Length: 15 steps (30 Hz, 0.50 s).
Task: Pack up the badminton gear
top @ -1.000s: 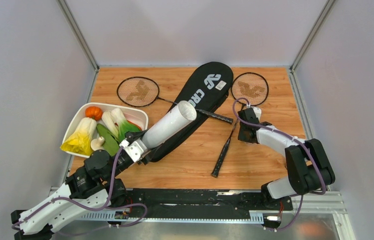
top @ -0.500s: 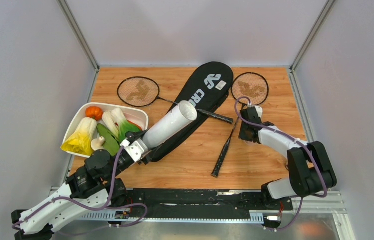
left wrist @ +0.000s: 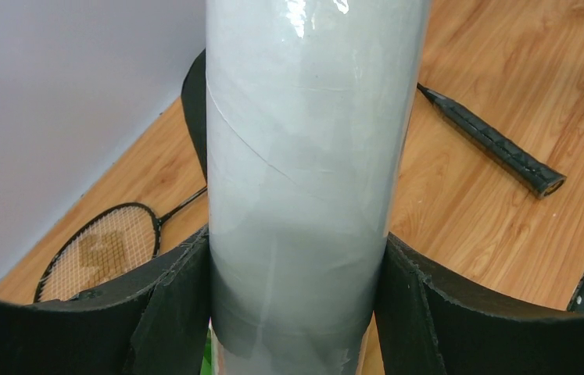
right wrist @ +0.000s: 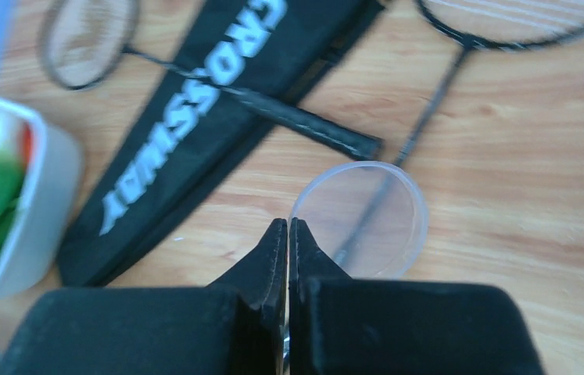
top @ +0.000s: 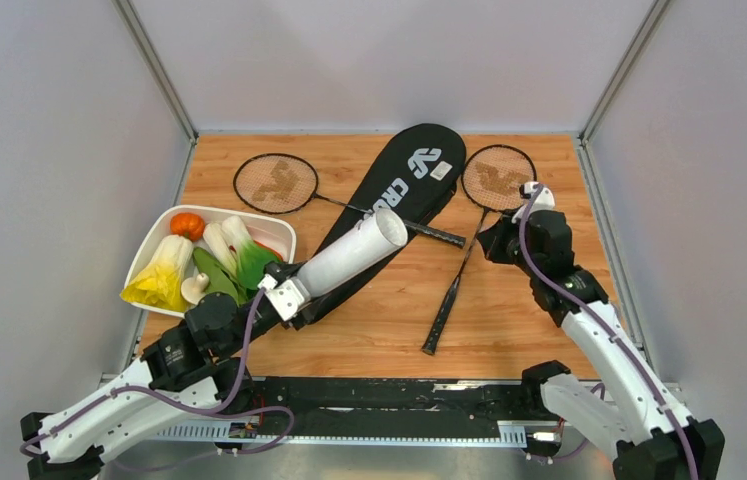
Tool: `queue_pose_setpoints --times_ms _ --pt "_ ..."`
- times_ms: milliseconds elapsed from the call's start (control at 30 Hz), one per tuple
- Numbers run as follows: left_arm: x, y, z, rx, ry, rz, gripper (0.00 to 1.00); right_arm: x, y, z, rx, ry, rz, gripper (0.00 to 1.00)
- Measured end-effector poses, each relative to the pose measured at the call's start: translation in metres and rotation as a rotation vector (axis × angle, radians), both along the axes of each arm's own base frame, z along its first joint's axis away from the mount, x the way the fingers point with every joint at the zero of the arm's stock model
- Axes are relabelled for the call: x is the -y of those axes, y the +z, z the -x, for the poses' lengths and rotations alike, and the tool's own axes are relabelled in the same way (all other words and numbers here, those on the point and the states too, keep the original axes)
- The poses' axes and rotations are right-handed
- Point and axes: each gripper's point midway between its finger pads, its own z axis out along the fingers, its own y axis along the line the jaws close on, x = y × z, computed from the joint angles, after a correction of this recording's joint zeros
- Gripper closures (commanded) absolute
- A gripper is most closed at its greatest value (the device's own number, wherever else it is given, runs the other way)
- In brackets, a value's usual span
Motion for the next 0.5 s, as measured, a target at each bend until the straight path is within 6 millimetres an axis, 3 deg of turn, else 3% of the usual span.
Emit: queue_pose_setpoints --times_ms 133,367,500 --pt "0.004 -0.004 0.001 -0.007 -0.021 -0.018 0.44 -0.03 0.053 0.018 0.122 0.191 -0.101 1.0" --pt "0.014 -0.023 0.003 -0.047 -0.067 -0.091 0.44 -0.073 0.172 0.072 0.427 0.559 -0.249 1.0" --pt "0.019 -0.038 0.005 -0.083 -0.091 -0.15 0.45 -0.085 0.211 0.102 0.53 0.72 -0.29 1.0"
